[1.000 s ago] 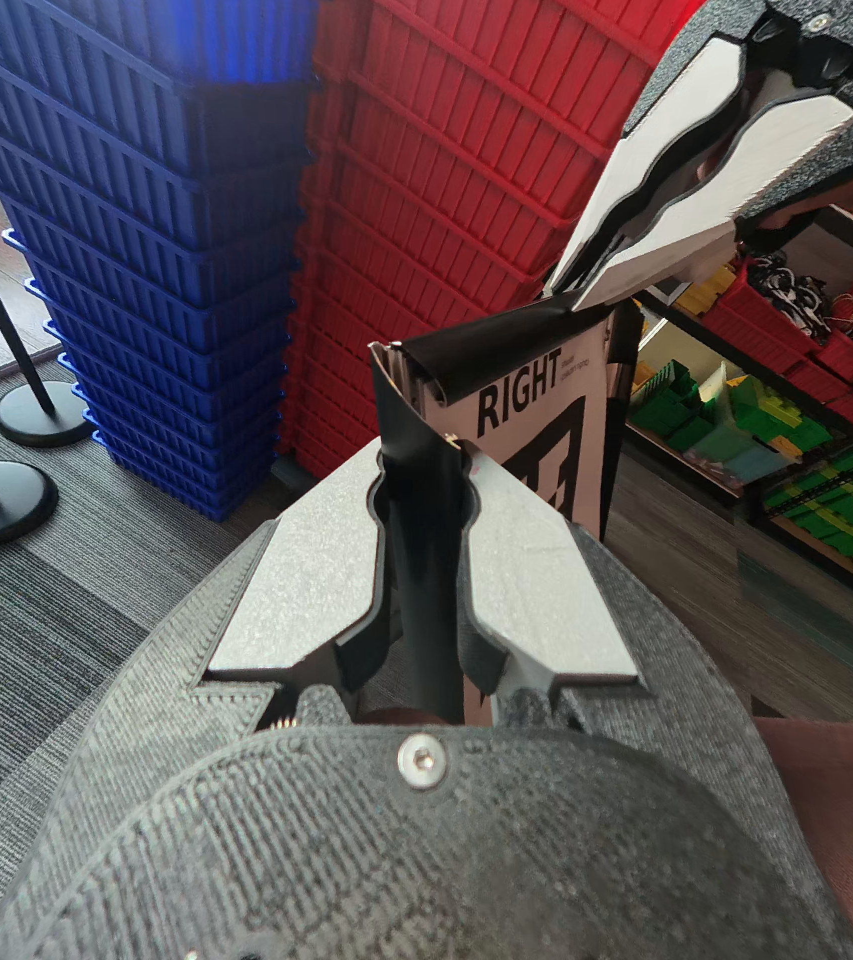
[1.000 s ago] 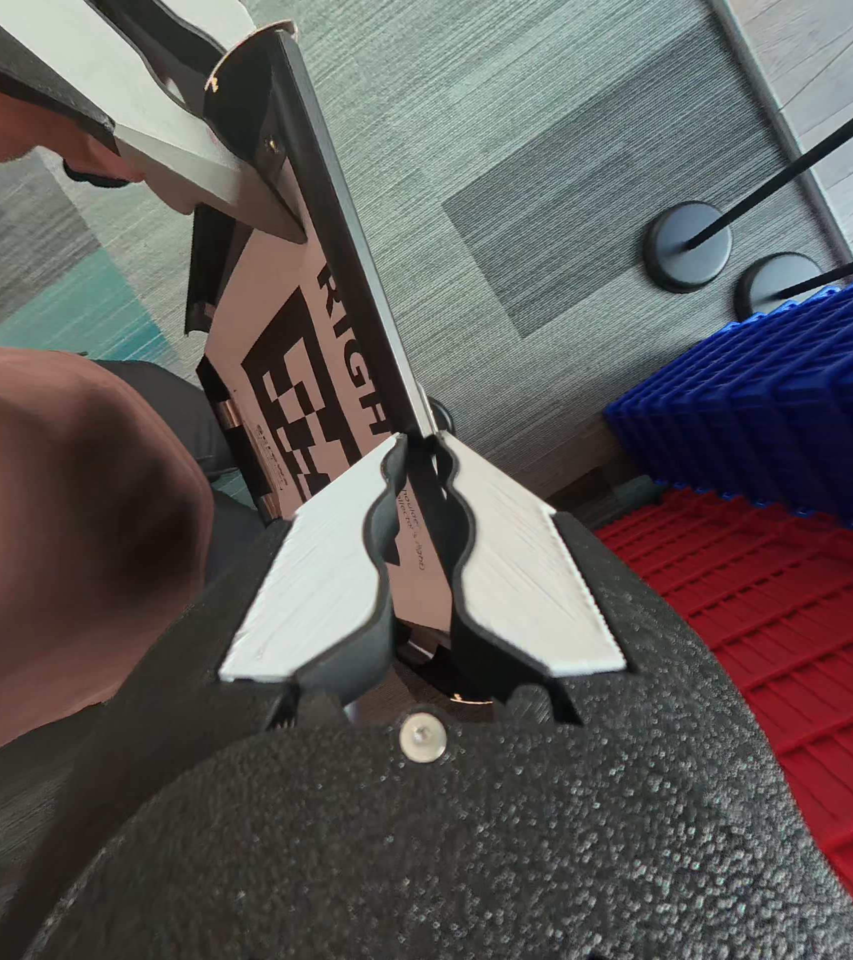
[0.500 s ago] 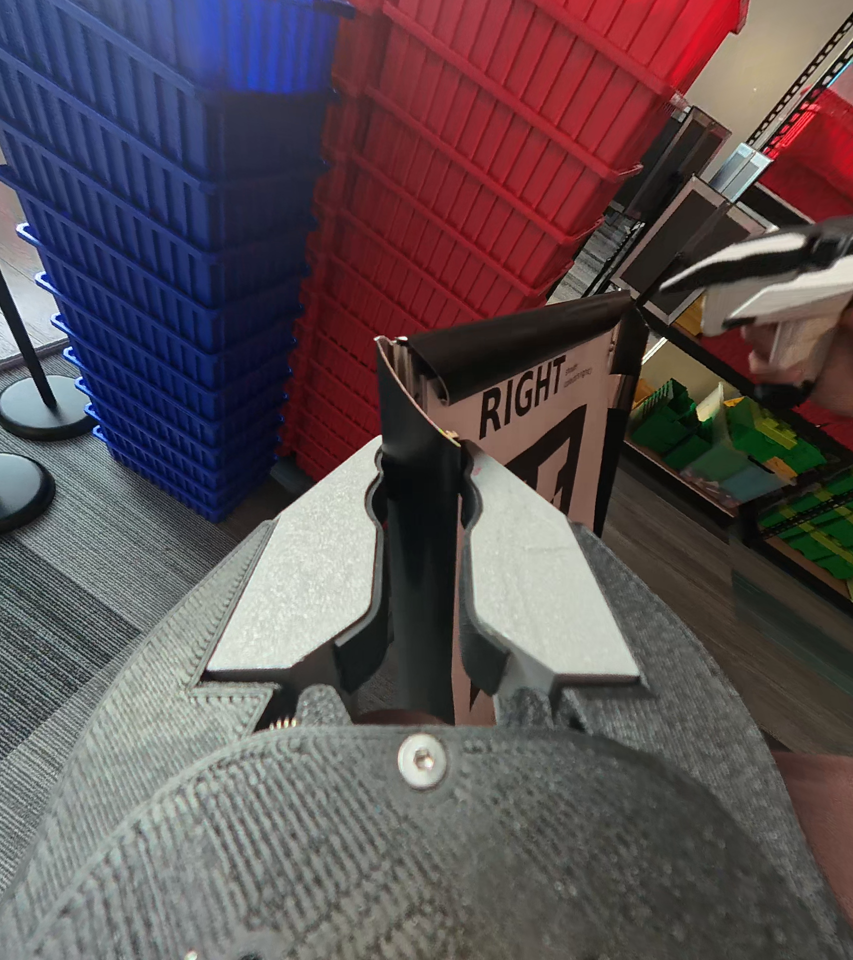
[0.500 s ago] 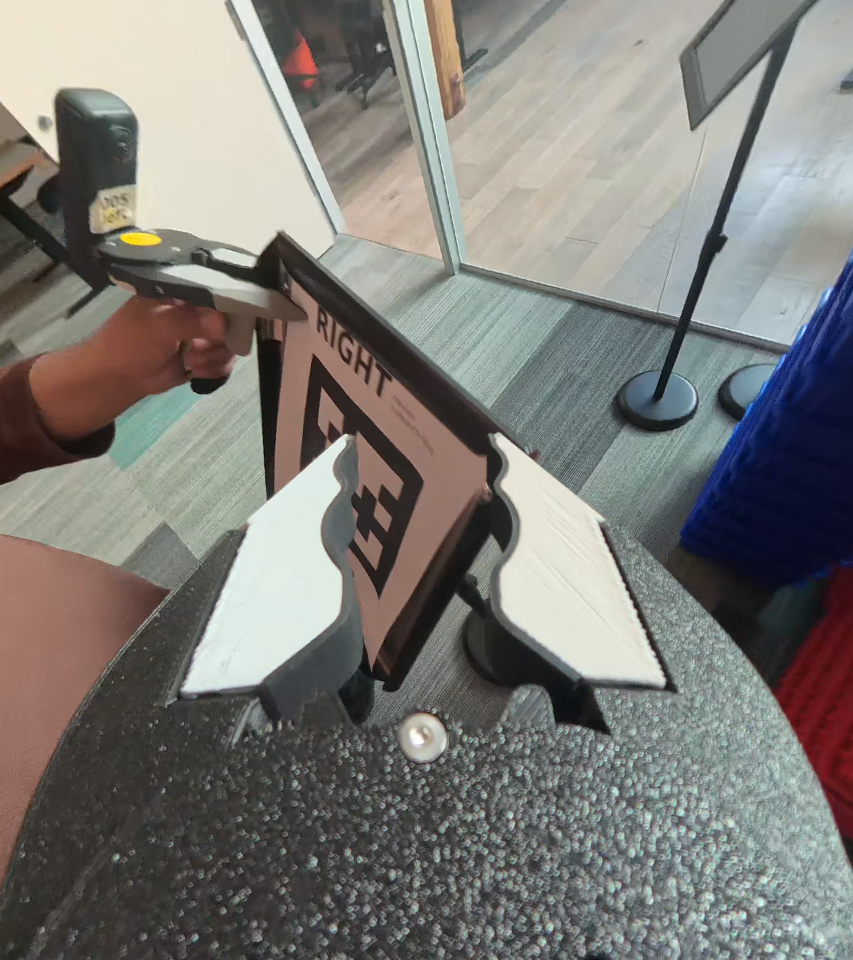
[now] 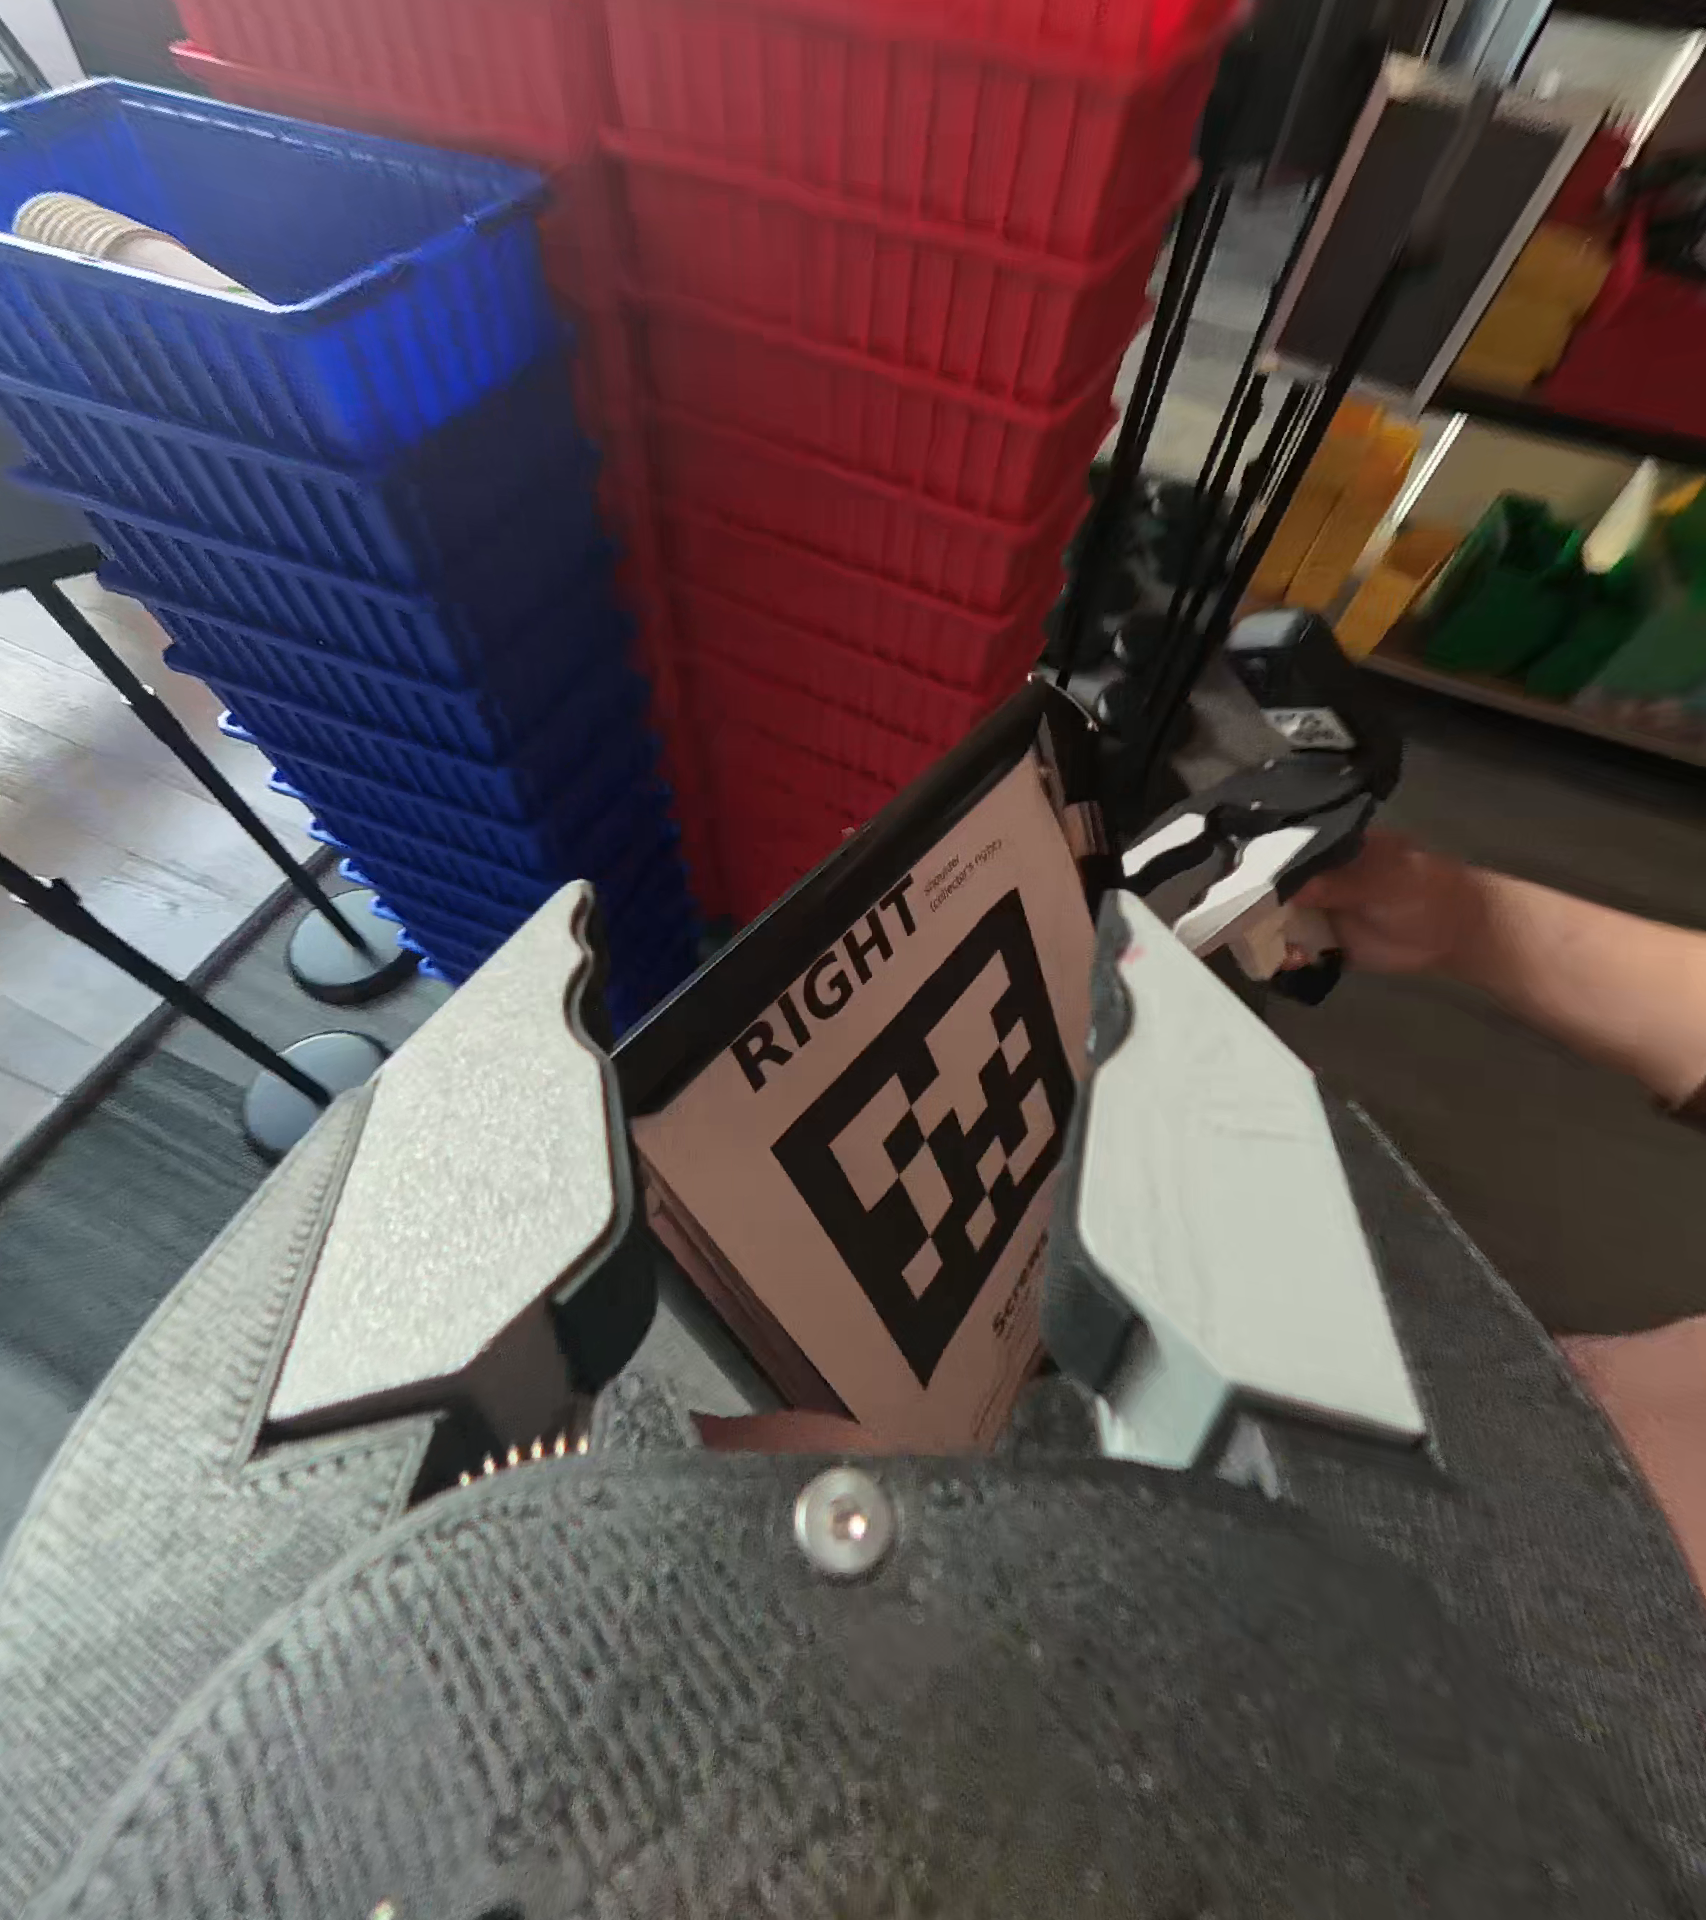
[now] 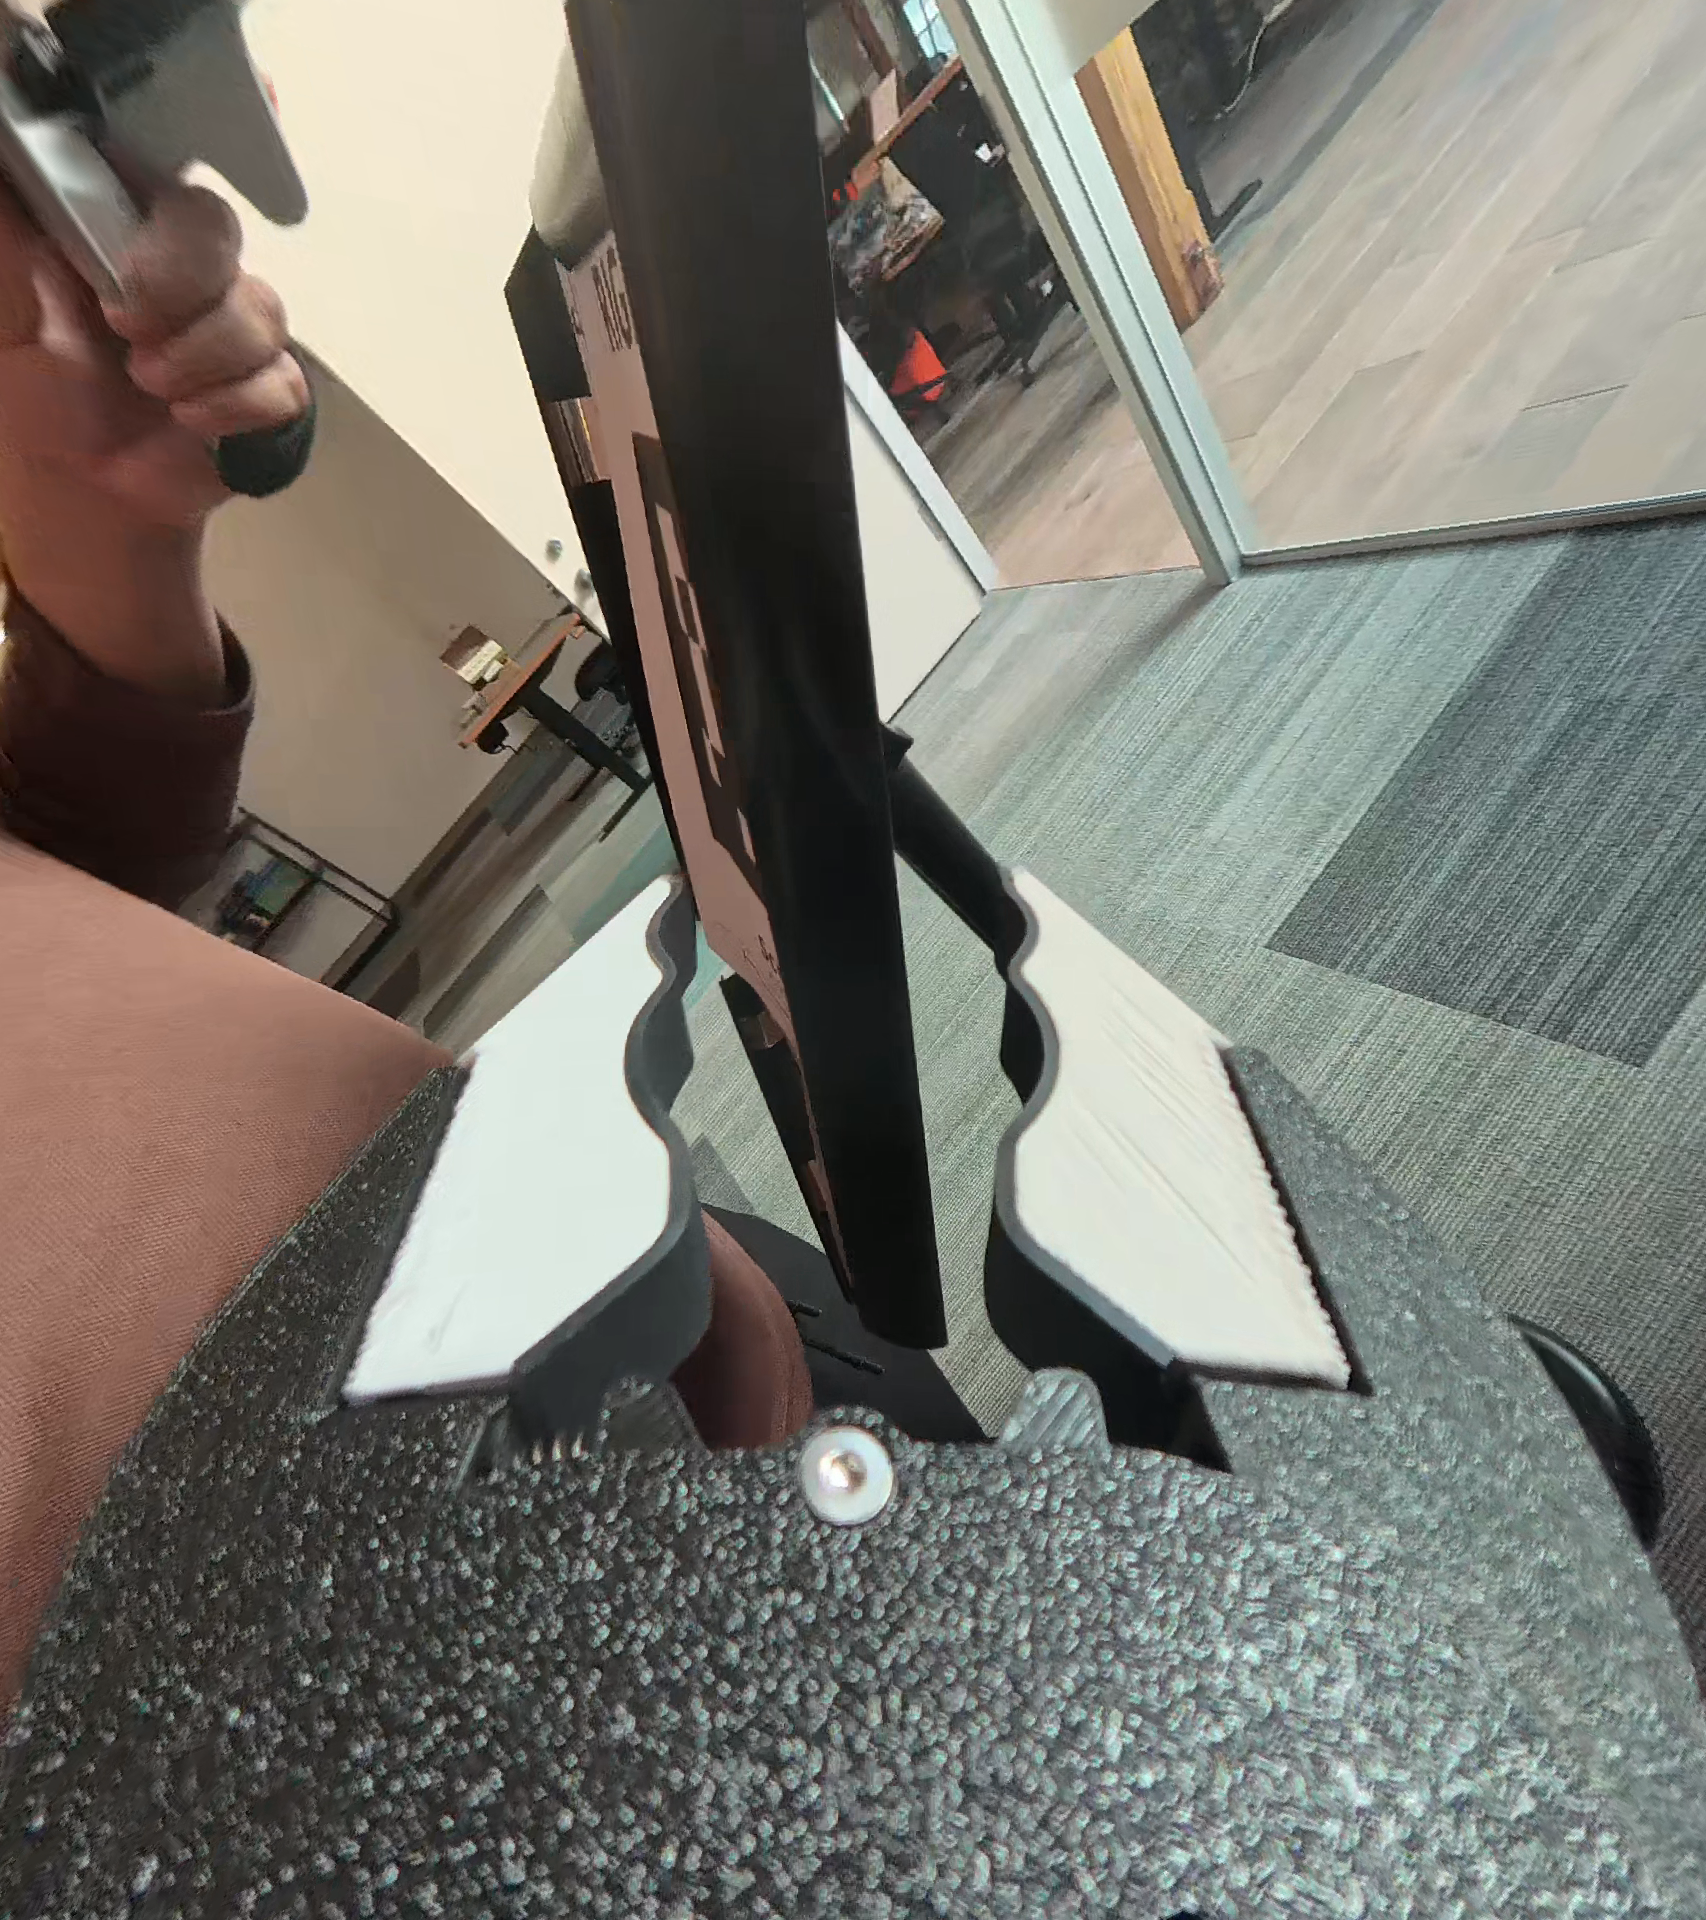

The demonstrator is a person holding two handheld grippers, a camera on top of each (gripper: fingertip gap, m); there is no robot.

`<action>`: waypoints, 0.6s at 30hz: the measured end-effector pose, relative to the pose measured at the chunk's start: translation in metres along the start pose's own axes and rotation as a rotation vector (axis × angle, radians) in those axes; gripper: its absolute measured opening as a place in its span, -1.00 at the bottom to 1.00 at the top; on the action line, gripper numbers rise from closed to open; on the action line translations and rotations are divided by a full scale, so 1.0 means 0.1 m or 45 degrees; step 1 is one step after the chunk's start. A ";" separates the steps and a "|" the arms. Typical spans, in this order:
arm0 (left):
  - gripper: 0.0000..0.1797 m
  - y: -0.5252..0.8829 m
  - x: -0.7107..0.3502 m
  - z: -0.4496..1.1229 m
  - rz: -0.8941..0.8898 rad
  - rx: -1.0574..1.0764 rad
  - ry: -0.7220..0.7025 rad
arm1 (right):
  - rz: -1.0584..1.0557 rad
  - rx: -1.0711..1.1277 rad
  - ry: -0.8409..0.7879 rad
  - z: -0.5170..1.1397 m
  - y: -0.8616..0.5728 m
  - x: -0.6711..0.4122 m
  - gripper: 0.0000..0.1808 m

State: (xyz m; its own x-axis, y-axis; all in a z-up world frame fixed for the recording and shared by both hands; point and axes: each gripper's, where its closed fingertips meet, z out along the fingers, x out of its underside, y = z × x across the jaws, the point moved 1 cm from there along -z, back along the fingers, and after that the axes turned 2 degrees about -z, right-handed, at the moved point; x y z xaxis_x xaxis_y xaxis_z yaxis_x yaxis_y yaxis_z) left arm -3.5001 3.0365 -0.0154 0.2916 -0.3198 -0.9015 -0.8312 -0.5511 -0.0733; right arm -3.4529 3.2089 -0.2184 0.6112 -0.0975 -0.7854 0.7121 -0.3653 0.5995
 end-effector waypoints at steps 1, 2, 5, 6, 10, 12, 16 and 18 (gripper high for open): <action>0.06 -0.11 -0.04 0.14 0.097 0.014 0.064 | -0.001 -0.025 0.007 0.02 0.00 0.04 -0.38; 0.02 -0.26 -0.08 0.30 0.177 0.076 0.102 | -0.002 -0.056 0.012 0.05 0.01 0.08 -0.38; -0.11 -0.53 -0.07 0.83 0.359 0.210 0.332 | -0.001 -0.125 0.030 0.10 0.02 0.15 -0.38; -0.12 -0.53 -0.01 1.00 0.432 0.209 0.434 | -0.002 -0.140 0.031 0.12 0.01 0.16 -0.38; -0.13 -0.48 0.35 1.52 0.517 0.214 0.779 | 0.017 -0.237 0.016 0.13 0.01 0.19 -0.39; -0.18 -0.51 0.47 1.66 0.512 0.212 0.853 | 0.026 -0.294 -0.012 0.09 0.02 0.18 -0.40; -0.05 -0.46 0.63 1.81 0.568 0.064 0.926 | 0.079 -0.407 -0.071 0.01 0.01 0.10 -0.48; -0.08 -0.47 0.65 1.85 0.572 0.018 0.925 | 0.087 -0.446 -0.057 0.01 0.01 0.08 -0.47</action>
State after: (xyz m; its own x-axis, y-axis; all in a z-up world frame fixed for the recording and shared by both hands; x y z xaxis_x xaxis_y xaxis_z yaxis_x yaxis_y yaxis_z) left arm -3.5296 3.1840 -0.1495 0.1600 -0.9232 -0.3493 -0.9449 -0.2456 0.2164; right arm -3.4479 3.2064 -0.2243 0.6515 -0.1540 -0.7428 0.7498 -0.0180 0.6614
